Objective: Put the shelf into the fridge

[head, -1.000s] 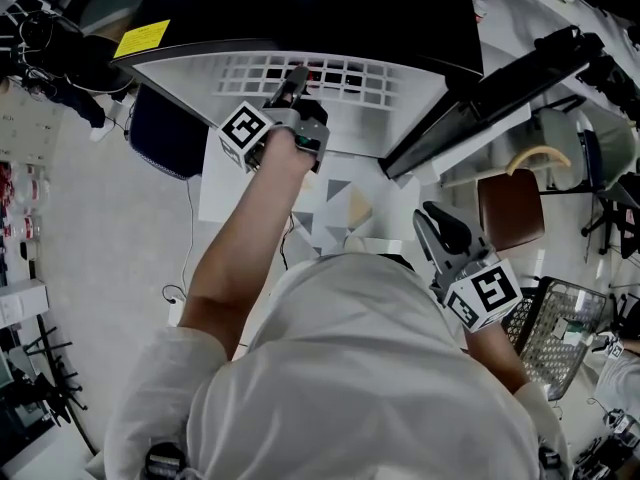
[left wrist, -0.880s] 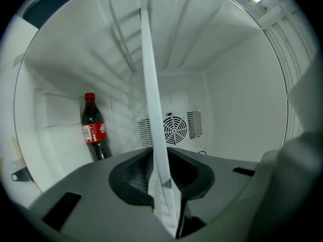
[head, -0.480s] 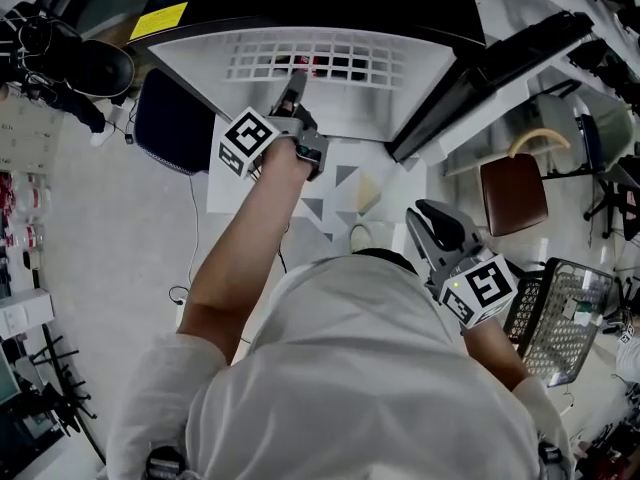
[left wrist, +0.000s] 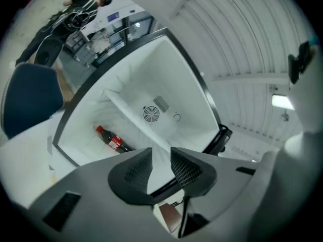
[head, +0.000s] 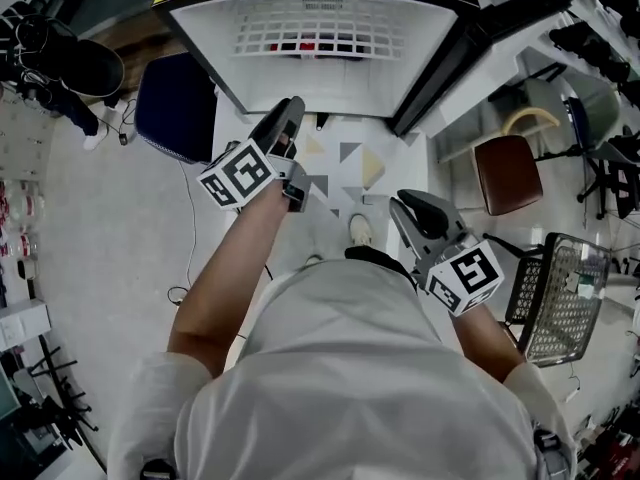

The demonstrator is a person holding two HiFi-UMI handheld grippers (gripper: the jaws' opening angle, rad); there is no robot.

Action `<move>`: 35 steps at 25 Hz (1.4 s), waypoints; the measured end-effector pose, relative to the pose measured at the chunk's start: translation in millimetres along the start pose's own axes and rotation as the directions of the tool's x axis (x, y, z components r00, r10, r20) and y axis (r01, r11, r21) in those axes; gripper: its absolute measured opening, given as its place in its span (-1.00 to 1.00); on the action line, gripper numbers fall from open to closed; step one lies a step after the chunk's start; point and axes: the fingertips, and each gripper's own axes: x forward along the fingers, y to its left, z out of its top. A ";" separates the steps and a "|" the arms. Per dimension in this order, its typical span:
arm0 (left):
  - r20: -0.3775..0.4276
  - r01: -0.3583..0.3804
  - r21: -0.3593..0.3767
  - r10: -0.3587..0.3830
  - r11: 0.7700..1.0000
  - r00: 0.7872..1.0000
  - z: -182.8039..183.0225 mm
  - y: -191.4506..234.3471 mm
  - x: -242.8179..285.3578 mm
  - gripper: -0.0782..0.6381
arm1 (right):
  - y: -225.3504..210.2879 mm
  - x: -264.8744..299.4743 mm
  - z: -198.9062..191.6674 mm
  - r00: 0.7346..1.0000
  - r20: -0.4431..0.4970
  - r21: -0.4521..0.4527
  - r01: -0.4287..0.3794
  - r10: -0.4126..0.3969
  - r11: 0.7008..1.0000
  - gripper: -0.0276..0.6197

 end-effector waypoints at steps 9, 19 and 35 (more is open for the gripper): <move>-0.160 0.141 0.353 -0.088 0.925 0.983 -36.4 -51.2 -101.8 -0.67 | 51.4 -11.4 -13.6 0.999 0.017 -0.008 0.032 -0.032 0.999 -0.76; -0.300 0.254 0.449 -0.123 0.856 0.946 -72.5 -76.5 -188.0 -0.72 | 81.9 -21.0 -12.4 0.998 0.030 -0.037 0.059 -0.058 0.998 -0.82; -0.300 0.266 0.529 -0.116 0.806 0.947 -73.1 -82.6 -228.7 -0.72 | 114.8 -25.4 -11.9 0.998 0.037 -0.080 0.055 -0.052 0.995 -0.89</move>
